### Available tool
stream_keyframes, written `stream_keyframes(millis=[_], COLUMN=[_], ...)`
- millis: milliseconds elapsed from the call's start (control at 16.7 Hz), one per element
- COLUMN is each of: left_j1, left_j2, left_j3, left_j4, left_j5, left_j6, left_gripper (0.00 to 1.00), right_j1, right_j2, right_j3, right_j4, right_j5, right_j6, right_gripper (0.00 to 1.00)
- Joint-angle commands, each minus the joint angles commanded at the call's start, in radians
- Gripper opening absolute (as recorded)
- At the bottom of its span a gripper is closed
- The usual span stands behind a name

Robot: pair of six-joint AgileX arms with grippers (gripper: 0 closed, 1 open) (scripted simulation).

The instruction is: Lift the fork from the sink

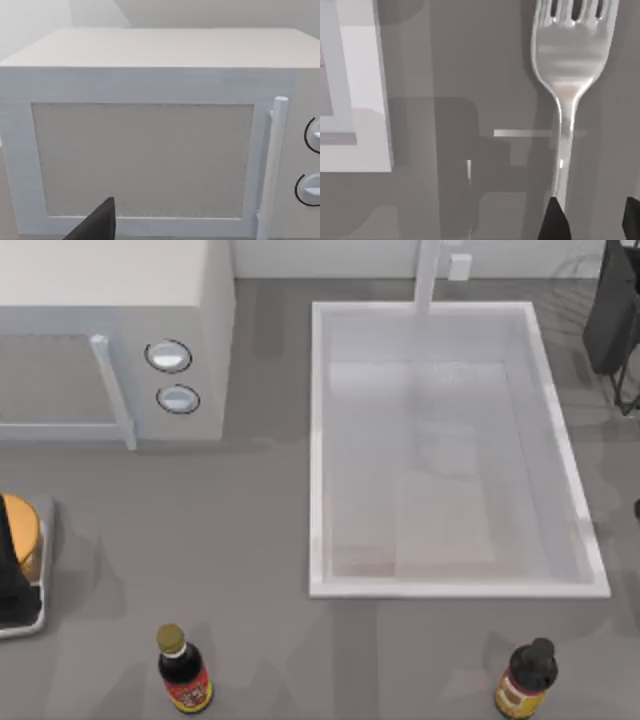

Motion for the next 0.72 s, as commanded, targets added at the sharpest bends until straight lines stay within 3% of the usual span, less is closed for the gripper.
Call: stream_keyframes(millis=[360,720], left_j1=[0.0,0.0], left_j2=[0.0,0.0], left_j3=[0.0,0.0], left_j4=[0.0,0.0], left_j5=[0.0,0.0], left_j6=[0.0,0.0], left_gripper=[1.0,1.0], right_j1=[0.0,0.0], right_j2=[0.0,0.0], right_j3=[0.0,0.0], right_j4=[0.0,0.0], right_j5=[0.0,0.0], right_j6=[0.0,0.0], right_gripper=[0.98,1.0])
